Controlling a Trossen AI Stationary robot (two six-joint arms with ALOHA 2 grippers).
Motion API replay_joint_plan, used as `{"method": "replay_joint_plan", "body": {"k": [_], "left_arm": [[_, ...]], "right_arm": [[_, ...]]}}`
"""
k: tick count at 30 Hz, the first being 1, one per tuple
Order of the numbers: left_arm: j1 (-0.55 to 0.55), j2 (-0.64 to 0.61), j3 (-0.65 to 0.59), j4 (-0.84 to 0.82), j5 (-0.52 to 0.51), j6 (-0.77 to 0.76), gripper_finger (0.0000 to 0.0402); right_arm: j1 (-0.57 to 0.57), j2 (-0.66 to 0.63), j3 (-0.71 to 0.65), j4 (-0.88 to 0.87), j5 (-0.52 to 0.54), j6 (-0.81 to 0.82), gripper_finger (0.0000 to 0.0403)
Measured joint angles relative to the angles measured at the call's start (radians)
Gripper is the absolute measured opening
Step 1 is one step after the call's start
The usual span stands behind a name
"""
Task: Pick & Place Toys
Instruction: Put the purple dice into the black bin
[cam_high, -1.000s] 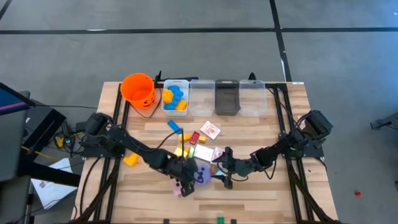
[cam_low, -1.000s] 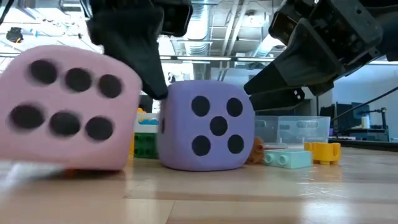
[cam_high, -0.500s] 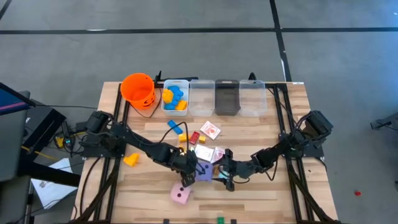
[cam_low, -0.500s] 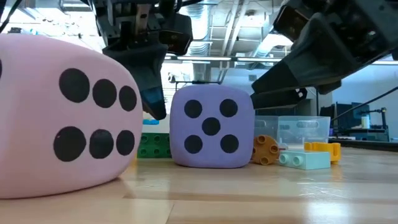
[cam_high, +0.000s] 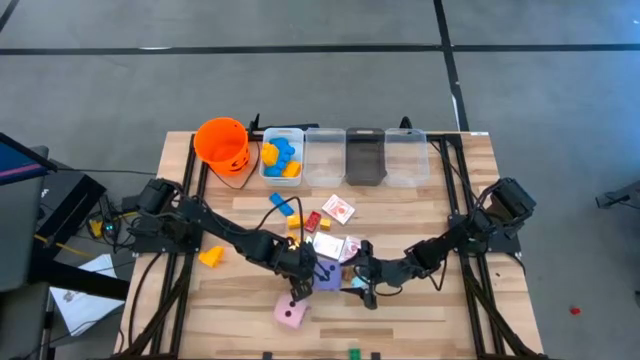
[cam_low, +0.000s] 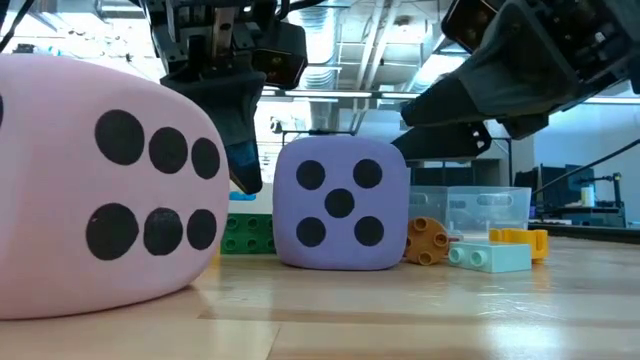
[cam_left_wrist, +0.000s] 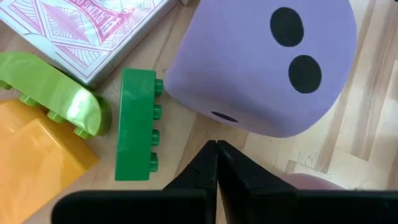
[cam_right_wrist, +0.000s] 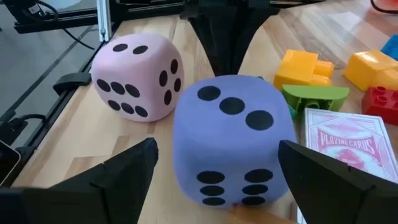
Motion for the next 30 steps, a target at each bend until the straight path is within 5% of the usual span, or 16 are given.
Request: {"method": "replay_joint_plan", "body": {"k": [30], "left_arm": [[-0.017, 0.0, 0.001, 0.001, 0.049, 0.0, 0.0]], "right_arm": [[-0.049, 0.0, 0.0, -0.02, -0.054, 0.071, 0.0348]]}}
